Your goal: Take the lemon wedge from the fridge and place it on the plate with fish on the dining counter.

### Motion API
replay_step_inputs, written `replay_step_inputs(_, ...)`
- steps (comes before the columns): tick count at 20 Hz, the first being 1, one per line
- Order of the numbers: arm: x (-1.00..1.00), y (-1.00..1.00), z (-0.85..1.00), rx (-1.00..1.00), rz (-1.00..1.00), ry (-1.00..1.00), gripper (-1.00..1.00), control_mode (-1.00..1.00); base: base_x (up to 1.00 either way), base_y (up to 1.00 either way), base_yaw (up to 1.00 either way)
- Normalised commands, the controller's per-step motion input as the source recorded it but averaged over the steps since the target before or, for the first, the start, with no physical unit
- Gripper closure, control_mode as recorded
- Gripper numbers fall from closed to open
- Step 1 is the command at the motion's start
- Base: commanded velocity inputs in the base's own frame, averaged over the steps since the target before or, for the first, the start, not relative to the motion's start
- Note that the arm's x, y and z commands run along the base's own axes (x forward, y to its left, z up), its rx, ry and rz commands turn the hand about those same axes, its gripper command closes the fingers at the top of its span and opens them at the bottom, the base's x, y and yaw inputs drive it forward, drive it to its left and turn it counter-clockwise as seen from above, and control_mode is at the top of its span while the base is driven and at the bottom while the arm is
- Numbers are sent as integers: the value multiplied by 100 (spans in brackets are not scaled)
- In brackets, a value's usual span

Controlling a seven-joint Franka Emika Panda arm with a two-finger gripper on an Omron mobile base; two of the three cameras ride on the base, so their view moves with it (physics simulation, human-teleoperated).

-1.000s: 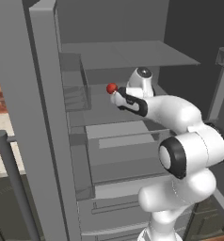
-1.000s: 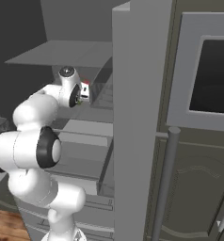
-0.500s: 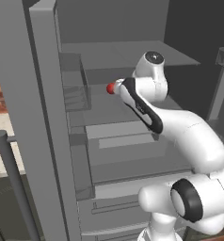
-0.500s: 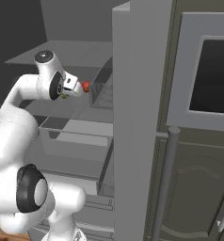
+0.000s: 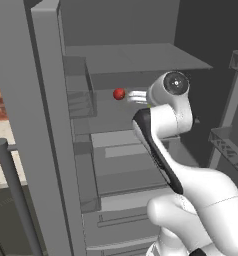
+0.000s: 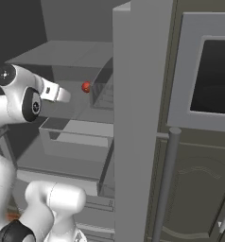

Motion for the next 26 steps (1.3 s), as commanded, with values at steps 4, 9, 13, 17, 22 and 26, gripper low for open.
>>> replay_step_inputs(4, -2, 0, 0, 0, 0, 0, 100, -100, 0, 0, 0)
replay_step_inputs(9, -60, 0, 56, 23, 0, 15, 100, -100, 0, 0, 0)
replay_step_inputs(13, -32, 0, 22, 9, -1, 7, 100, -100, 0, 0, 0)
replay_step_inputs(17, -31, 10, 0, 0, 0, 1, 100, 100, -25, 7, 0)
replay_step_inputs(22, 0, 0, 0, 0, 0, 0, 100, 100, -100, 28, 10)
replay_step_inputs(26, 0, 0, 0, 0, 0, 0, 100, 100, -100, 16, 35)
